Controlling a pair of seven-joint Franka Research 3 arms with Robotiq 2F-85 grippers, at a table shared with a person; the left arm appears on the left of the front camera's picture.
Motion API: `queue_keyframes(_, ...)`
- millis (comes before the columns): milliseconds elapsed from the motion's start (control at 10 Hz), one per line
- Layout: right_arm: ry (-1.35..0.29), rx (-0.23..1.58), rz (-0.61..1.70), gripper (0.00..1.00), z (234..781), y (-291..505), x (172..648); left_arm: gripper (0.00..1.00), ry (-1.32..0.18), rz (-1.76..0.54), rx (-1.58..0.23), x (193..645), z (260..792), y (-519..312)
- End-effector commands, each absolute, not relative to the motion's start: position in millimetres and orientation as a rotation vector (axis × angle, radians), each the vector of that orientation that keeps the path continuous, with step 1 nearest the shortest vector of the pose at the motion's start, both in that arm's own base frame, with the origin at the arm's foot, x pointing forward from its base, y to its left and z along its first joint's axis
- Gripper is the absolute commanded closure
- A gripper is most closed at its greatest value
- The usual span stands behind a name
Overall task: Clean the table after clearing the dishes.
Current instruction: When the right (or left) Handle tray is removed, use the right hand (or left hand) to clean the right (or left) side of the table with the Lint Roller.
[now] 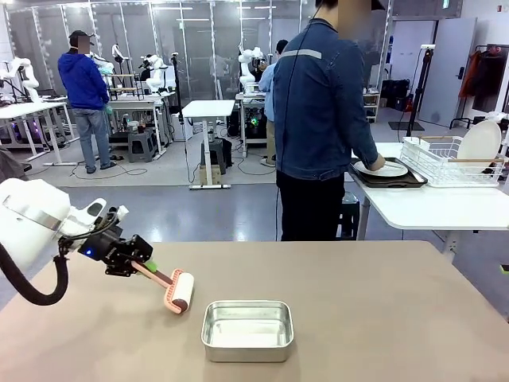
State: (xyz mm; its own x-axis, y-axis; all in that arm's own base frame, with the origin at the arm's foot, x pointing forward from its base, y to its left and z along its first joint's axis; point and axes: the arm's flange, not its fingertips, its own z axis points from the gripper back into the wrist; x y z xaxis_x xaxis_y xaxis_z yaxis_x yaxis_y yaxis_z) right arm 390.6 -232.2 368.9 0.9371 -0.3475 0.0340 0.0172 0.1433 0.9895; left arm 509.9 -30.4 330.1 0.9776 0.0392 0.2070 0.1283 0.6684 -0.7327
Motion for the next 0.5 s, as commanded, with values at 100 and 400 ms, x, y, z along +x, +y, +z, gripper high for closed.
queue_keyframes(100, -0.292, 1.41, -0.254, 0.0, 371, -232, 389, 0.77, -0.138, -0.16, -0.934, 505, 276, 25)
queue_keyframes(400, -0.292, 1.41, -0.254, 0.0, 371, -232, 389, 0.77, -0.108, -0.172, -0.93, 487, 270, 72)
